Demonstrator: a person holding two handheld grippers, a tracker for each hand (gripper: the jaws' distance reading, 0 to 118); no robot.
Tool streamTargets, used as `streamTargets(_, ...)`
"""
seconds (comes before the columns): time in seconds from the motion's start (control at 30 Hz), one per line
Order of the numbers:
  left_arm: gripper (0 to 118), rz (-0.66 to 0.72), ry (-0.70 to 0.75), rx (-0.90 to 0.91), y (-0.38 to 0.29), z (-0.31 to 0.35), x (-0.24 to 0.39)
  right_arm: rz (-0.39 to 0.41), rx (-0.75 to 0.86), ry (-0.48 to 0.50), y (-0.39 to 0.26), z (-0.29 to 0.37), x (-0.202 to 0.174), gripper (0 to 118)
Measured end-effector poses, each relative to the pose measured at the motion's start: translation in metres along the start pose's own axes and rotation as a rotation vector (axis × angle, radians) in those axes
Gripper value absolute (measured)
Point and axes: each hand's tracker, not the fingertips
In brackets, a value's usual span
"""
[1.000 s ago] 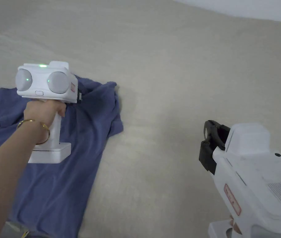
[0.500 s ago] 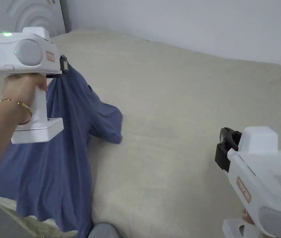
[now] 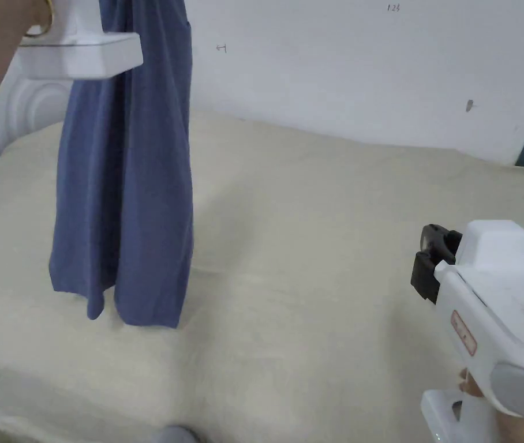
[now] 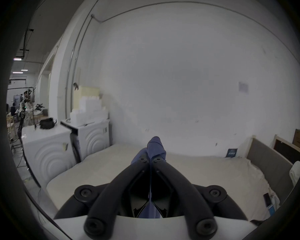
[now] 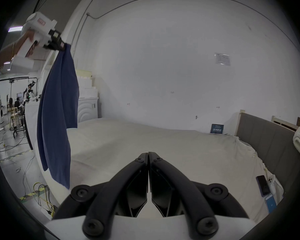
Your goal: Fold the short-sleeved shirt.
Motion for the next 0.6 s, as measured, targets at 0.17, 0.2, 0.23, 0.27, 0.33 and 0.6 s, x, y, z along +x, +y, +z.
streamTargets(0.17,0,-0.026,-0.113,0.041,0.038,-0.014,0.062,-0.021,0.013,-0.092,0.003,0.019,0.033,0)
streamTargets(0.2,0,-0.024,-0.135,0.047,0.041,-0.016,0.075,-0.026,0.013,-0.113,0.003,0.022,0.040,0)
streamTargets(0.23,0,-0.026,-0.159,0.049,0.044,-0.019,0.089,-0.031,0.012,-0.135,0.002,0.026,0.047,0)
streamTargets(0.27,0,-0.031,-0.185,0.048,0.046,-0.023,0.104,-0.038,0.011,-0.157,0.001,0.031,0.055,0)
streamTargets(0.33,0,-0.048,-0.216,0.036,0.044,-0.026,0.133,-0.055,0.009,-0.201,-0.002,0.040,0.069,0)
streamTargets(0.6,0,-0.102,-0.362,-0.099,-0.021,-0.061,0.227,-0.068,-0.024,-0.337,-0.018,0.078,0.116,0)
